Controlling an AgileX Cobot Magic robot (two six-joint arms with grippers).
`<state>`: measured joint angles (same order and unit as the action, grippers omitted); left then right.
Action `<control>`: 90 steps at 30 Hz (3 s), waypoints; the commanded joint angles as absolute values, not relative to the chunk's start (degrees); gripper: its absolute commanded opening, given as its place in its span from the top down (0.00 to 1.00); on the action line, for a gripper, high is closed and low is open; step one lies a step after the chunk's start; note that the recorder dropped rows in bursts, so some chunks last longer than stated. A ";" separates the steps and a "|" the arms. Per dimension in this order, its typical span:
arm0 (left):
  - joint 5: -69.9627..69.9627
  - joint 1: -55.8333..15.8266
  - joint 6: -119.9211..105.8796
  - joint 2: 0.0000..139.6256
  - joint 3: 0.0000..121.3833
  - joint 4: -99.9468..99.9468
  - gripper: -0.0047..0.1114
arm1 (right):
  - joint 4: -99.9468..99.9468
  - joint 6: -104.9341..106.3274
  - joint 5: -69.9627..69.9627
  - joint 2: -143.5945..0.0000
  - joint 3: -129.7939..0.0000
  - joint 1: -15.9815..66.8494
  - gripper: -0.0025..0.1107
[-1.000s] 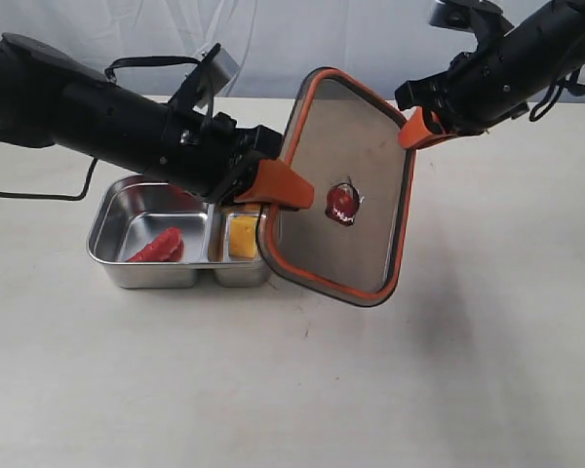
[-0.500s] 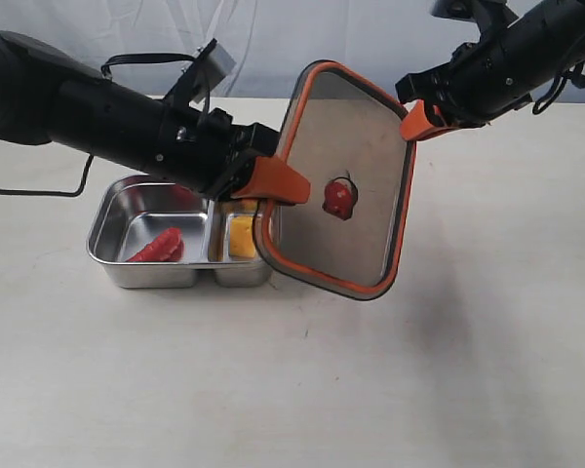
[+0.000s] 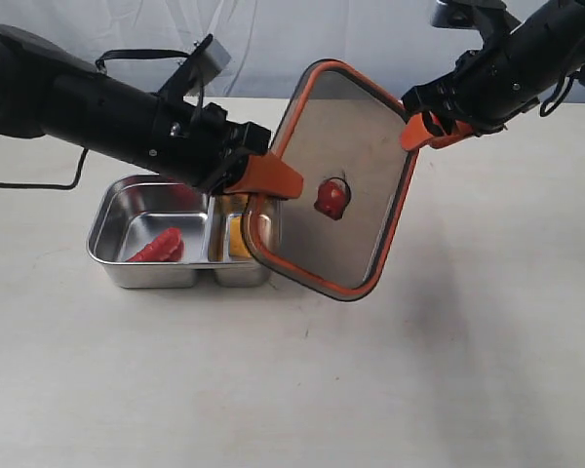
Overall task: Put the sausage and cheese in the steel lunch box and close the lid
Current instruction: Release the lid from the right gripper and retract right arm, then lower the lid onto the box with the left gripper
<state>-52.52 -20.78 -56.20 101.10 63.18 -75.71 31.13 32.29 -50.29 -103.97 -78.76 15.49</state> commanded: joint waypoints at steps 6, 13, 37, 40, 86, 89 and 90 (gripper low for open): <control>-50.09 -14.82 -56.64 97.63 67.84 -62.54 0.96 | 18.25 25.26 -40.75 -99.04 -79.13 15.33 0.60; -38.46 -14.49 -52.32 94.64 70.39 -45.14 0.96 | 15.36 23.21 -38.93 -97.34 -79.26 15.33 0.60; -32.80 -15.65 -62.00 90.54 70.94 -15.44 0.96 | 13.13 22.30 -35.76 -97.23 -79.26 15.33 0.60; -33.58 -17.24 -61.26 90.54 70.68 -10.48 0.96 | 13.43 22.30 -35.87 -97.23 -79.26 15.33 0.60; -22.82 -40.18 8.83 85.44 38.24 55.57 0.96 | 23.70 14.58 -40.54 -99.51 -79.15 15.33 0.60; -20.37 -40.18 8.83 85.44 37.27 54.30 0.96 | 23.82 14.58 -40.54 -99.51 -79.15 15.33 0.60; -19.26 -40.18 8.83 85.44 36.97 54.00 0.96 | 23.82 14.58 -40.54 -99.51 -79.15 15.33 0.60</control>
<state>-20.45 -39.93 8.46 85.09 38.90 57.76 24.32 14.41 -41.10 -99.61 -78.87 15.51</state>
